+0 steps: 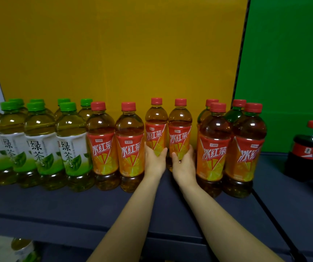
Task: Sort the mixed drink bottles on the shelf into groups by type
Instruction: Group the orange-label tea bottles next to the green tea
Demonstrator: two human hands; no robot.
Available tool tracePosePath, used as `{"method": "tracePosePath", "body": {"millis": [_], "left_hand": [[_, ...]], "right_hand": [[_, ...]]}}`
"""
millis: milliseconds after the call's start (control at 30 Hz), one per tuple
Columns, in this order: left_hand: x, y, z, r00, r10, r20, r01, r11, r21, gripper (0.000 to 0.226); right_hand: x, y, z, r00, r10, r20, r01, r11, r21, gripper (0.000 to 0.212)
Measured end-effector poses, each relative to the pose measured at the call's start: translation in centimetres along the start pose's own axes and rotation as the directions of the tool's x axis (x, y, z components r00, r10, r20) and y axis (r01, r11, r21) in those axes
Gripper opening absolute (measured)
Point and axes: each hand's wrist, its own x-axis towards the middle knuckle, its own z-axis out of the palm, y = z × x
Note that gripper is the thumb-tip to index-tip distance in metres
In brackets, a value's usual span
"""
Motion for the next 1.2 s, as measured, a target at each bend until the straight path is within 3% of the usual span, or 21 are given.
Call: {"method": "tracePosePath", "body": {"millis": [433,1067,1200], "left_hand": [[-1.4,-0.9,0.1,0.995,0.099,-0.023,-0.096,0.991,0.091,0.072],[-0.9,-1.3,0.4,0.997,0.063,0.041,-0.066,0.996,0.065,0.076],[-2.1,-0.8,-0.3,0.99,0.037,0.137,-0.046,0.997,0.059,0.084]], "right_hand": [[-0.3,0.3,0.3,0.996,-0.049,-0.074,0.046,0.998,-0.037,0.065],[-0.9,0.0,0.2,0.992,-0.052,-0.117,0.045,0.997,-0.064,0.065],[-1.1,-0.3,-0.2,0.995,-0.061,-0.081,0.056,0.997,-0.059,0.068]]}}
